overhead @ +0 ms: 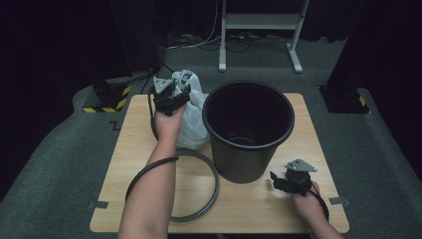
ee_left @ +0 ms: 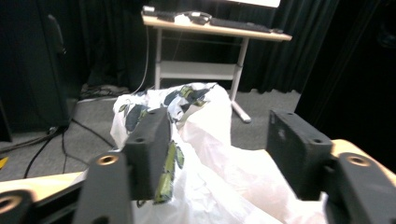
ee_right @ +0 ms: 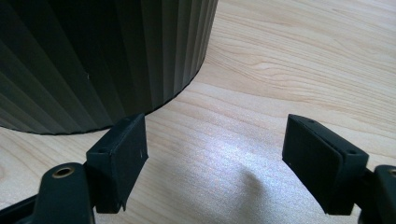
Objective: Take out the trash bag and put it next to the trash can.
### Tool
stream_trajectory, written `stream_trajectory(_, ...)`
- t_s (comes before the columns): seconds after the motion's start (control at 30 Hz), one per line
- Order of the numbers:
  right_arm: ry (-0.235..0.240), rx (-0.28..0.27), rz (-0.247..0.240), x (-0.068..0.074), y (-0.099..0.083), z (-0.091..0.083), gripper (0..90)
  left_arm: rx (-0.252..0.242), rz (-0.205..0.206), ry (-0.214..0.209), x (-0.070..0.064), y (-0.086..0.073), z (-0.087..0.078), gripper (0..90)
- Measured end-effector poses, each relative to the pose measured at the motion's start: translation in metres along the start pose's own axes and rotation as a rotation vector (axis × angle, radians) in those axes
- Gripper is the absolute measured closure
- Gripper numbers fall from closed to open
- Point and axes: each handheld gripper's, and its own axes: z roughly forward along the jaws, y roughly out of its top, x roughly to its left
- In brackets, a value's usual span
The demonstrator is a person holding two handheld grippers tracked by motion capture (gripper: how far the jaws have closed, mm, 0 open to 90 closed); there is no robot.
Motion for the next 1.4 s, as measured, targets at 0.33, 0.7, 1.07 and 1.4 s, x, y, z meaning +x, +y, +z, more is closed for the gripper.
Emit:
stream_trajectory(0.33,0.011,0.03,-0.01,0.002,-0.002,0.005,21.1,0.009,0.074,-0.01,-0.013,0.0,-0.032,20.1)
stream_trajectory(0.7,0.023,0.037,-0.009,0.004,-0.001,0.006,20.6,0.036,0.077,-0.037,-0.012,-0.008,-0.056,15.1)
stream_trajectory(1.07,0.008,0.066,0.025,0.002,-0.004,0.012,18.7,0.057,0.063,-0.052,-0.009,-0.018,-0.08,14.8)
stream_trajectory(1.4,0.026,0.062,0.047,0.0,-0.005,0.012,18.8,0.13,0.072,-0.1,-0.012,-0.041,-0.109,15.1)
